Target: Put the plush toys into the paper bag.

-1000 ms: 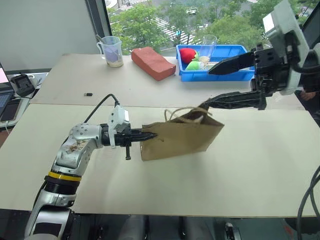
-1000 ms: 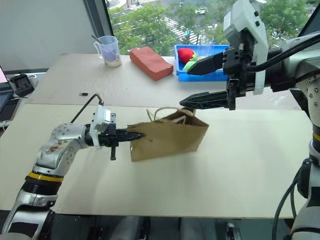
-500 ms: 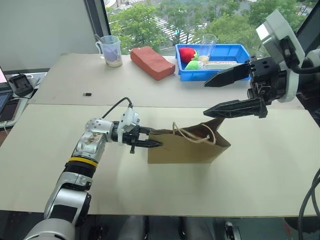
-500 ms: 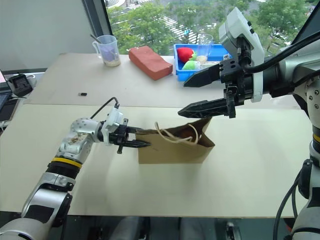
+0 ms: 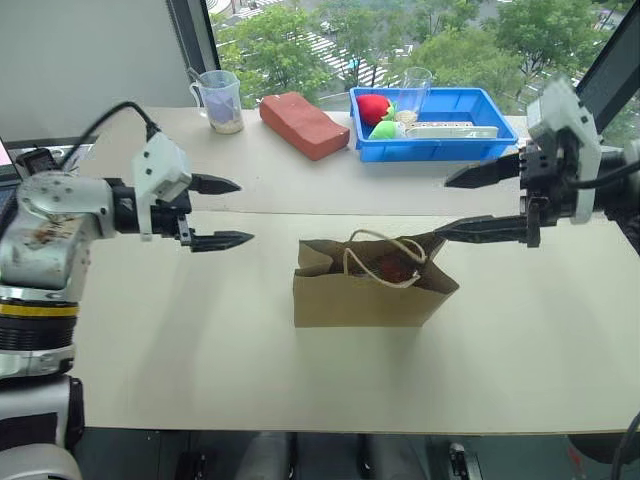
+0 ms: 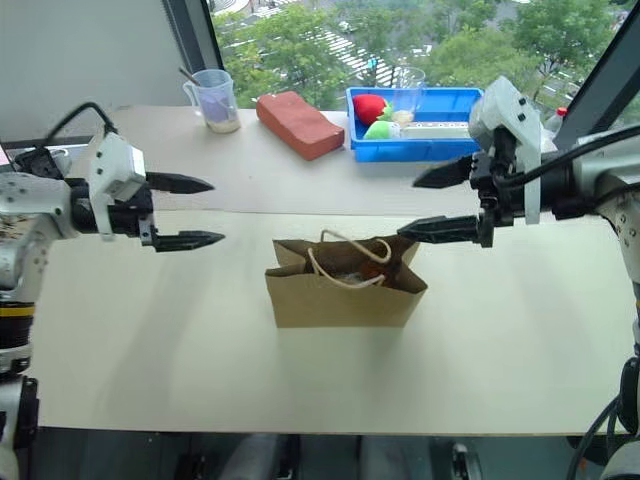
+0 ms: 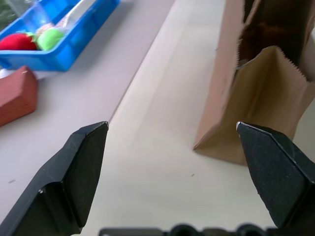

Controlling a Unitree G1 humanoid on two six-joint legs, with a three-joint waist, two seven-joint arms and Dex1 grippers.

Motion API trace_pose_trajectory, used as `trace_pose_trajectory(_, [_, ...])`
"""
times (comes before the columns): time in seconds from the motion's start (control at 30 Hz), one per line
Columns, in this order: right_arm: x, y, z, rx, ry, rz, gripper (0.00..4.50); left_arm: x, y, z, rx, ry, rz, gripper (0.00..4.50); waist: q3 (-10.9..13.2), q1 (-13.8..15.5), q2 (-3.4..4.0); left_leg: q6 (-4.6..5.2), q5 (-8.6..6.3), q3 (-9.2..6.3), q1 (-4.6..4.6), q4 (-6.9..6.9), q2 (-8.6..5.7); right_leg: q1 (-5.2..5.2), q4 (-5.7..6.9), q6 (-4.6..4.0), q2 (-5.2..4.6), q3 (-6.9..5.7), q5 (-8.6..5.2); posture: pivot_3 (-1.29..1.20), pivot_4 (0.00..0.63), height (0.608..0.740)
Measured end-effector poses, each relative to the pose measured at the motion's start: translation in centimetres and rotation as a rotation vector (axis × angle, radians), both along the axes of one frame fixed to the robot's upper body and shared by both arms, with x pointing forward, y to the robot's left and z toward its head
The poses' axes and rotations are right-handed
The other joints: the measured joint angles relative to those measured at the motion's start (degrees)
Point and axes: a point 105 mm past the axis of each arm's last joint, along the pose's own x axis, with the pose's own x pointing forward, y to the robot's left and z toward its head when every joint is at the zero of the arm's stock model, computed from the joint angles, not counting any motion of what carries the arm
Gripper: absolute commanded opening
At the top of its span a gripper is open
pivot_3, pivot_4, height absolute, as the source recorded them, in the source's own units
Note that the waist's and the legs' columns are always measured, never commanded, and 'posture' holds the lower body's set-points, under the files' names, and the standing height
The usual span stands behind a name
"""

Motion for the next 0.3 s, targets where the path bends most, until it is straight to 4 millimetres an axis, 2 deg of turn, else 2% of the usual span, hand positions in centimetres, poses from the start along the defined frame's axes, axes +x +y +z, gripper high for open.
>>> trace_pose_trajectory(0.3, [0.21,-0.77,-0.06,0.023,-0.037,-0.056,4.5,-0.14,0.03,0.02,-0.013,0.026,0.045,4.47,0.0,-0.2,0.0,-0.01,0.01,0.01,0.03,0.01,0.01,0.02,-0.01,0.0,0.01,0.0,0.0,0.0,0.15,0.74])
